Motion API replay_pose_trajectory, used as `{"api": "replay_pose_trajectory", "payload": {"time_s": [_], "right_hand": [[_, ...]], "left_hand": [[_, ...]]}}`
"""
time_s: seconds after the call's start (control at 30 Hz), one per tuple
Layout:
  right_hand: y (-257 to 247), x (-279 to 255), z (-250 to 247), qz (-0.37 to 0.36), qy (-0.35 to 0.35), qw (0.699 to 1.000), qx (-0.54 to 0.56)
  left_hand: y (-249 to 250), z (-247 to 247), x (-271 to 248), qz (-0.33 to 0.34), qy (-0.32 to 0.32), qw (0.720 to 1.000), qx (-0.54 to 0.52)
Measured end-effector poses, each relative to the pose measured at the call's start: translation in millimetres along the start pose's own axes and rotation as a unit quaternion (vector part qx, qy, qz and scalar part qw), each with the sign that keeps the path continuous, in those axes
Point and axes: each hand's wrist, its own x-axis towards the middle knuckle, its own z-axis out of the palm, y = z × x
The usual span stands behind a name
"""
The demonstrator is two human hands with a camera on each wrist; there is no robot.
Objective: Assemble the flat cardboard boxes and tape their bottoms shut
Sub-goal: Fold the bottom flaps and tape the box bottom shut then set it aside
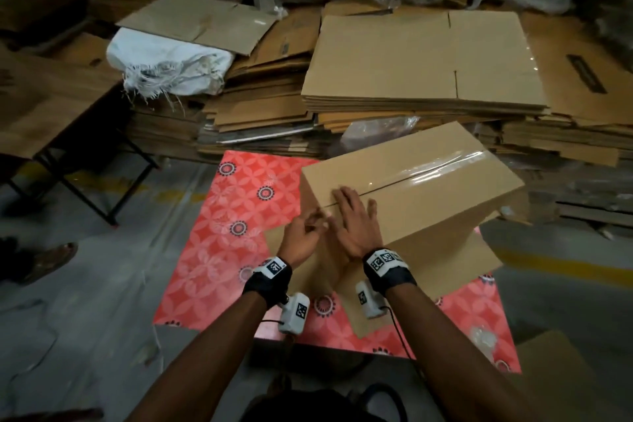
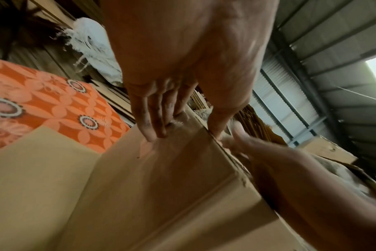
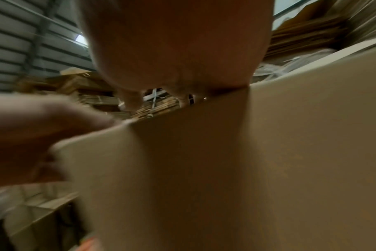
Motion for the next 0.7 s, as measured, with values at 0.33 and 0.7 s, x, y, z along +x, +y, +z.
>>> {"api": "replay_pose_trajectory", "payload": {"time_s": [0.33, 0.7], "right_hand": [[5, -18, 0, -0.01, -0.036, 0.998, -0.047], [-9, -11, -1, 0.019, -0.078, 0.993, -0.091]], "left_hand": [[-15, 0, 0, -0.069, 0.032, 0.994, -0.075], [-50, 12, 24, -0.173, 0.069, 0.979, -0.085]]}}
